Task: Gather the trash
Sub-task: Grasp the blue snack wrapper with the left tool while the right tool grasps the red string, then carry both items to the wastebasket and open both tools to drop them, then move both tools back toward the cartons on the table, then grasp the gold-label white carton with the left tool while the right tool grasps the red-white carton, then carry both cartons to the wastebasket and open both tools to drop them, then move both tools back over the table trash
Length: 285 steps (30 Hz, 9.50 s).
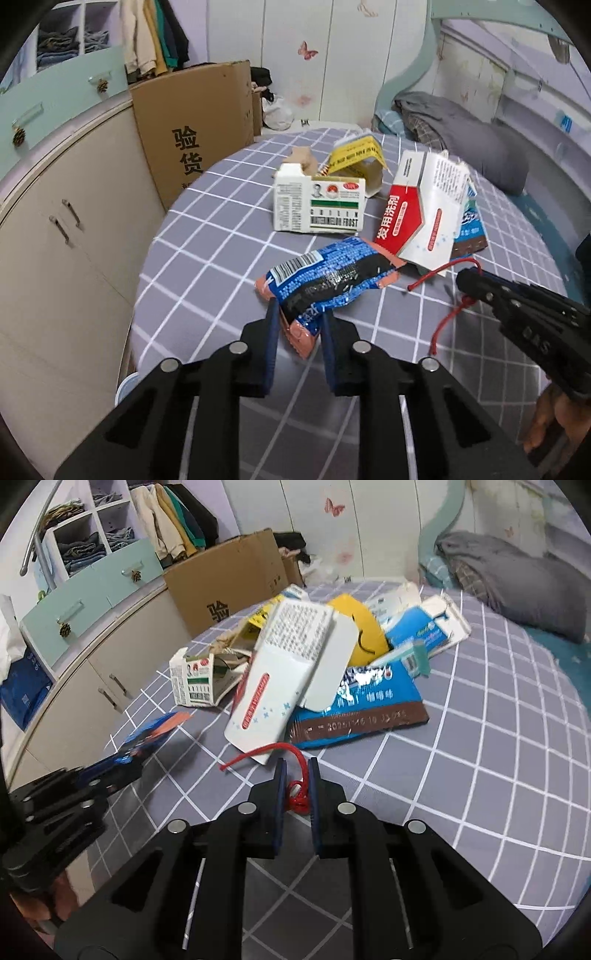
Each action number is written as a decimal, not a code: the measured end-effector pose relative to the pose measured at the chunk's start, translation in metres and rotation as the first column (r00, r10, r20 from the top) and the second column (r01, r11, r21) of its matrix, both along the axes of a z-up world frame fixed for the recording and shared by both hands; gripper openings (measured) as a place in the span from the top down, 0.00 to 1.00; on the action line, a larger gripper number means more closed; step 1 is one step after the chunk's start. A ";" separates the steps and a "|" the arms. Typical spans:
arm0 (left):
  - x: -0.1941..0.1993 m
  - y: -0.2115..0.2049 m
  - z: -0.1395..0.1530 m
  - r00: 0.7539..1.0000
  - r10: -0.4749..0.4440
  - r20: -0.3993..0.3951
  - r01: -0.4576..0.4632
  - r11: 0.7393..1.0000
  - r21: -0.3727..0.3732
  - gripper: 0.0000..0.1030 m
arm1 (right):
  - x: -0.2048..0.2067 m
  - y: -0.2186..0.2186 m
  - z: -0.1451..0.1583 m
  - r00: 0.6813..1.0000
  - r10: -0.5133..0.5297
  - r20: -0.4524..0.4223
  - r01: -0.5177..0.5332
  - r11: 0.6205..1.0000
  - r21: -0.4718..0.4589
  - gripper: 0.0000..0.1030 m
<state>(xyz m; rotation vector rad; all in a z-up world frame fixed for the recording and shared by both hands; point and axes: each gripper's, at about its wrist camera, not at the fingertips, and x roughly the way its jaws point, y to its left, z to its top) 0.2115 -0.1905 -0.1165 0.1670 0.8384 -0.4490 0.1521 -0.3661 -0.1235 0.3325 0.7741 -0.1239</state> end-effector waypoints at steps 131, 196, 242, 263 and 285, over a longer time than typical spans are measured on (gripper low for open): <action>0.031 -0.028 0.021 0.991 0.125 0.035 -0.126 0.992 0.025 0.16 | 0.000 -0.027 0.039 0.957 -0.219 0.189 0.214 0.976 0.046 0.08; 0.034 0.104 0.030 0.989 0.147 -0.031 -0.150 0.967 -0.207 0.99 | 0.060 0.114 0.068 0.980 0.150 0.131 -0.126 0.977 -0.170 0.90; 0.043 0.417 -0.117 0.738 0.587 -0.333 -0.643 0.762 -0.082 0.46 | 0.125 0.445 -0.074 0.774 0.626 -0.095 -0.632 0.772 -0.057 0.90; 0.037 0.425 -0.121 0.712 0.614 -0.342 -0.673 0.736 -0.079 0.42 | 0.125 0.453 -0.077 0.771 0.631 -0.084 -0.636 0.770 -0.052 0.90; 0.018 0.424 -0.081 0.683 0.689 -0.242 -0.722 0.687 -0.083 0.33 | 0.112 0.431 -0.042 0.802 0.594 0.064 -0.591 0.804 -0.063 0.46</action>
